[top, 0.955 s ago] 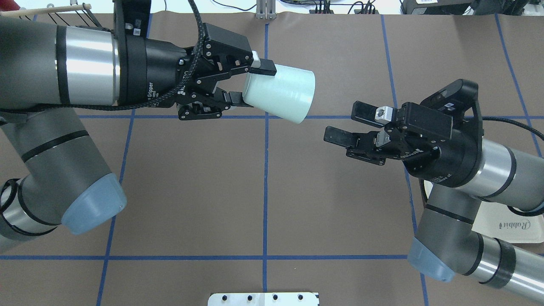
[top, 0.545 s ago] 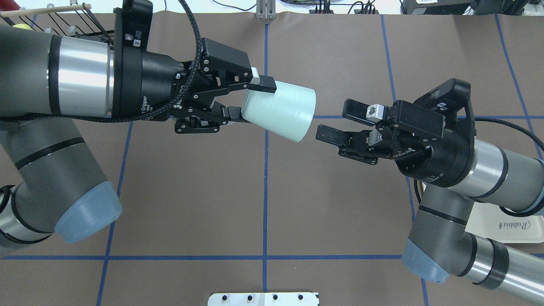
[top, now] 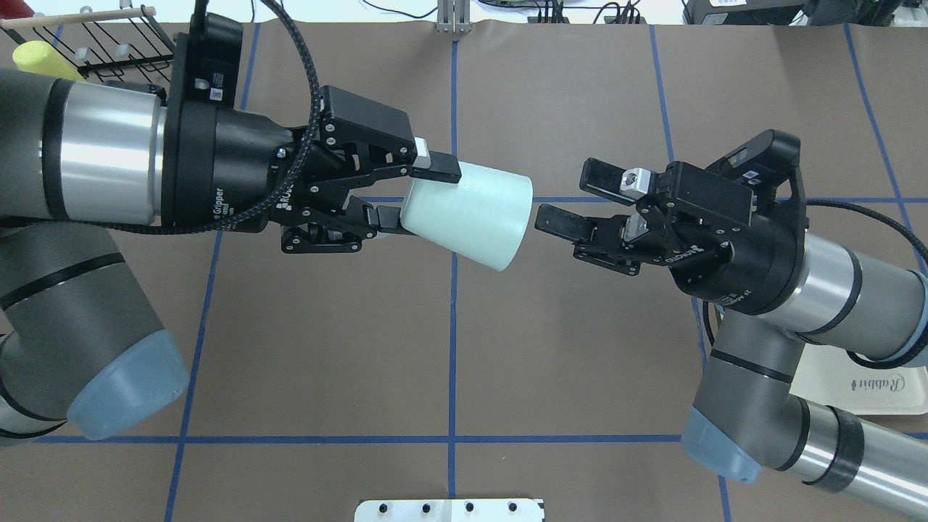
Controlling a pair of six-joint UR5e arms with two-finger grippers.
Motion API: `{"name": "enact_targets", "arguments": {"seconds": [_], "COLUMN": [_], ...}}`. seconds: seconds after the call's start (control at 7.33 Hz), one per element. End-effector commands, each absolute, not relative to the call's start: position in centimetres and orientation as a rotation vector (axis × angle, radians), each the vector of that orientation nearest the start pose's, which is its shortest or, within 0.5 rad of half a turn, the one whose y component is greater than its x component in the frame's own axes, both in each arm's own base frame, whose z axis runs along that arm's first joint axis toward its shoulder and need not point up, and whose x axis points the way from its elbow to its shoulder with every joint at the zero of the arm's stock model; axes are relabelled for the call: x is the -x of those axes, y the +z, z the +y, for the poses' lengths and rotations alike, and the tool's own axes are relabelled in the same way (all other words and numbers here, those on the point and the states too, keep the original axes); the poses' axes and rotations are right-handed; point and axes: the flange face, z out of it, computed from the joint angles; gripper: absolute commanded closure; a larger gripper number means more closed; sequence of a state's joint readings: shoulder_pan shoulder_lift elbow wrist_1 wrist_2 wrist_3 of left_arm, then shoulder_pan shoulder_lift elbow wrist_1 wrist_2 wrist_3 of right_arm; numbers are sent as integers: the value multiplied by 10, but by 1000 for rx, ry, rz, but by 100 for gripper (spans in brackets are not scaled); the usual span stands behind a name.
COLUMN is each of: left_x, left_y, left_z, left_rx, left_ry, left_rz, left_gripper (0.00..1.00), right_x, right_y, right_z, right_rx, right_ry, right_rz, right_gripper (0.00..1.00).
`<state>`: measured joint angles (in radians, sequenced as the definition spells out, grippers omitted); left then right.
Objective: Left arm grabs green cup and hands to right arm on tray
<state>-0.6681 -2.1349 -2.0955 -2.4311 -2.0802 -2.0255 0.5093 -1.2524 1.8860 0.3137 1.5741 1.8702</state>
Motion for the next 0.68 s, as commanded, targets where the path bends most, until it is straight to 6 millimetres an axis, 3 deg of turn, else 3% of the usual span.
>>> {"name": "enact_targets", "arguments": {"seconds": [0.0, 0.55], "left_x": [-306, -314], "left_y": [48, 52], "left_z": [-345, -345], "left_rx": [131, 135], "left_ry": [-274, -285], "left_rz": [1910, 1901], "left_gripper": [100, 100], "right_x": [313, 318], "right_y": [186, 168], "right_z": [-328, -331], "right_rx": [-264, -264], "right_ry": [339, 352], "right_rz": [-2509, -2508], "right_gripper": [11, 15]}}
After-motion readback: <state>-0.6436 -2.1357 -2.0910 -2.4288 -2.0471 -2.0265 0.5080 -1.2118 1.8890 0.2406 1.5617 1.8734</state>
